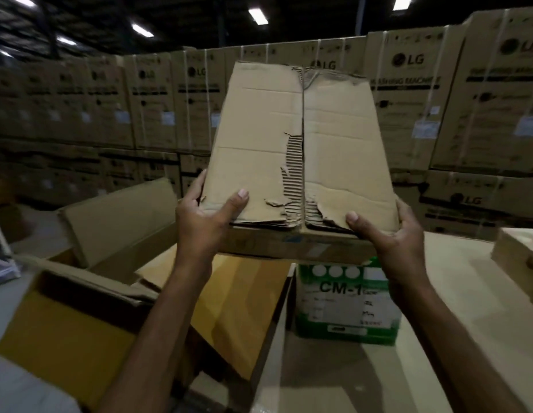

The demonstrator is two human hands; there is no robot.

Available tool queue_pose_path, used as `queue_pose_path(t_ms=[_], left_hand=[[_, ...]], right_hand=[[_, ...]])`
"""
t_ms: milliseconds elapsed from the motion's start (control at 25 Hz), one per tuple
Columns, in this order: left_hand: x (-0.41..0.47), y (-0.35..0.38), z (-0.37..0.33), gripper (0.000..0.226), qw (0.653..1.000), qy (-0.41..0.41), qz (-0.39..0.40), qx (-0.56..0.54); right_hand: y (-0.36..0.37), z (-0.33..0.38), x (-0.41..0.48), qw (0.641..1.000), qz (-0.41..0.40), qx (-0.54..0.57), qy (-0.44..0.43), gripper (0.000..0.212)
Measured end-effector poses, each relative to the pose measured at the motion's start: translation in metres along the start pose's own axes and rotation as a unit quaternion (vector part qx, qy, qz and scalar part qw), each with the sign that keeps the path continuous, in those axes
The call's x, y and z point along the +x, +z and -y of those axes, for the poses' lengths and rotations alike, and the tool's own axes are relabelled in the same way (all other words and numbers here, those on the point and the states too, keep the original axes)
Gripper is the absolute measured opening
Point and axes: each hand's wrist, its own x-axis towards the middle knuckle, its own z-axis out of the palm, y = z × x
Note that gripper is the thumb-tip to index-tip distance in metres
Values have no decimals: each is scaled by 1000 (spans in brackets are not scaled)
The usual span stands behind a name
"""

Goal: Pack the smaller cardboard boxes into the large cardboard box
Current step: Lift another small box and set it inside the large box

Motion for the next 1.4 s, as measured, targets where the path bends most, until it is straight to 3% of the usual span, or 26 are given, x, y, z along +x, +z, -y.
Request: queue_pose_path(t_ms=[280,520,760,920,1200,1320,1400], left_hand=[[77,-140,8,52,998,1,25,64],[169,-263,23,56,990,-14,51,134],[248,-323,38,54,984,-3,60,168],[285,-341,58,51,982,11,58,182],[359,-346,110,73,974,14,80,210],[389,-336,141,107,958,9,118,262],[412,-334,161,120,938,20,188,290]], right_hand=[[157,-13,-17,999,9,-4,34,75],[305,-35,-25,997,21,-2,72,76],[397,-52,6,991,87,-4,106,92],[440,-64,30,990,104,-11,98,84],[488,-92,78,991,69,-31,106,82],[500,-104,99,992,44,-75,91,85],[507,-114,112,990,21,-111,90,85]])
